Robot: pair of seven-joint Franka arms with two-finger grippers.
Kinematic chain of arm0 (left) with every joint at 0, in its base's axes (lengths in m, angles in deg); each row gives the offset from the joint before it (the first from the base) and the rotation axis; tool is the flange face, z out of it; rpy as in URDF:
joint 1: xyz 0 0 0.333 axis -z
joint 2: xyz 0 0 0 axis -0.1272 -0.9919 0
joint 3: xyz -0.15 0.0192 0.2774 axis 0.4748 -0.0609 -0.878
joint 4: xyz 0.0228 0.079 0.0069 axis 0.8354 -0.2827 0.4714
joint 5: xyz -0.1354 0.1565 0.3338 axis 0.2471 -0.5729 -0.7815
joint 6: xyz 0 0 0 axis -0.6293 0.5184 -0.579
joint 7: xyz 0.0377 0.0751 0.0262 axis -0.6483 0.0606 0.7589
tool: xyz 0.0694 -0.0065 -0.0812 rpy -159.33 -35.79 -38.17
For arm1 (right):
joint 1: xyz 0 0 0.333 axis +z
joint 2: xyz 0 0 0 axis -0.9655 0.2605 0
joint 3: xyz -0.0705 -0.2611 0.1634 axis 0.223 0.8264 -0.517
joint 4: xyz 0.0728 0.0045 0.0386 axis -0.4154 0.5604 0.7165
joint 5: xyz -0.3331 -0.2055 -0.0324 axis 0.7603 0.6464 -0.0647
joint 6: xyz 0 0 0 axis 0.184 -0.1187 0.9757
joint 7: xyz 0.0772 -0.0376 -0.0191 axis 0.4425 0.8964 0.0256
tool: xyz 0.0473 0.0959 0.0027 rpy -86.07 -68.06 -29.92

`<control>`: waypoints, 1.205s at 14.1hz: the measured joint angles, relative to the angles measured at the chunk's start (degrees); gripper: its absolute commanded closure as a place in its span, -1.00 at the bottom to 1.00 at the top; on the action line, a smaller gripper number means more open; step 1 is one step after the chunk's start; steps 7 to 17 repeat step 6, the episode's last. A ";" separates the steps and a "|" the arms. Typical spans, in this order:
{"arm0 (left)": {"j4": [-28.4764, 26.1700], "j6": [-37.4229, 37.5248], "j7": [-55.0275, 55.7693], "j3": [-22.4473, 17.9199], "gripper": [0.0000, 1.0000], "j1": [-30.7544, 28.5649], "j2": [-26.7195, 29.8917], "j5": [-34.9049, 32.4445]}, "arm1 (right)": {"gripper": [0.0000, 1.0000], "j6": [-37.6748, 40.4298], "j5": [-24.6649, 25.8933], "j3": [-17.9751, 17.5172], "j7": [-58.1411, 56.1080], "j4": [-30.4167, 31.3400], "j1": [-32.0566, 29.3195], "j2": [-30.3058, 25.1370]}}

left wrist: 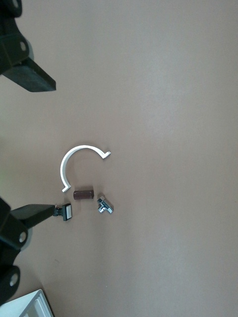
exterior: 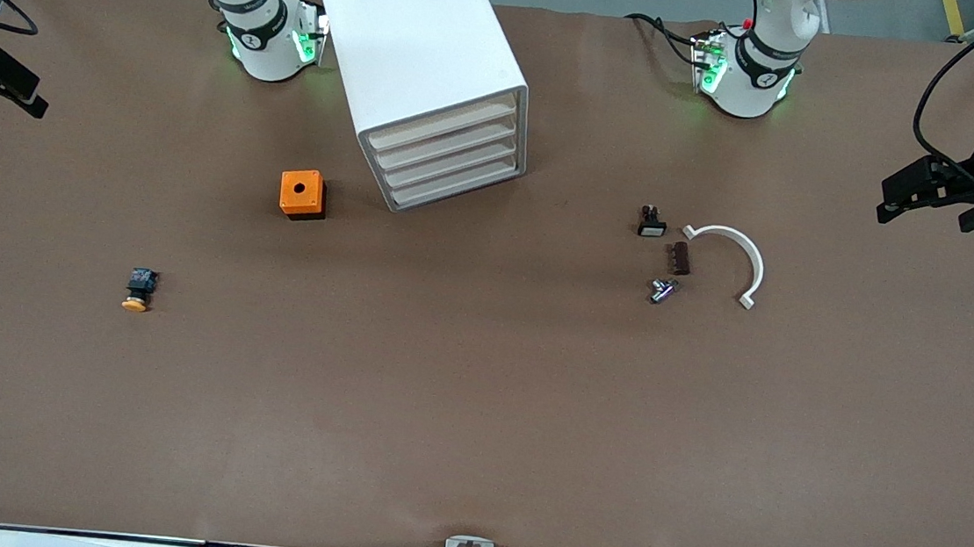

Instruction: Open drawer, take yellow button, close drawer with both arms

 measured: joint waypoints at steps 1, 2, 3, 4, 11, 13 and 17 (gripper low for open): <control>0.00 0.00 0.00 0.00 -1.00 0.00 0.00 0.00 | -1.00 0.00 0.00 0.05 0.00 0.00 0.00 -0.03; 0.00 0.00 0.00 0.00 -1.00 0.00 0.00 0.00 | -1.00 0.00 0.00 0.13 0.01 0.00 0.00 -0.09; 0.01 0.00 0.00 0.00 -1.00 0.00 0.00 0.00 | -1.00 -0.02 0.00 0.22 0.01 0.00 0.00 -0.17; 0.02 0.00 0.00 0.00 -1.00 0.00 0.00 0.00 | -1.00 -0.06 0.00 0.28 0.01 0.00 0.00 -0.26; 0.02 0.00 0.00 0.00 -1.00 0.00 0.00 0.00 | -1.00 -0.34 -0.01 0.30 0.01 0.00 0.00 -0.42; 0.02 0.00 0.00 0.00 -1.00 0.00 0.00 0.00 | -1.00 -0.34 -0.01 0.30 0.01 0.00 0.00 -0.42; 0.02 0.00 0.00 0.00 -1.00 0.00 0.00 0.00 | -1.00 -0.34 -0.01 0.30 0.01 0.00 0.00 -0.42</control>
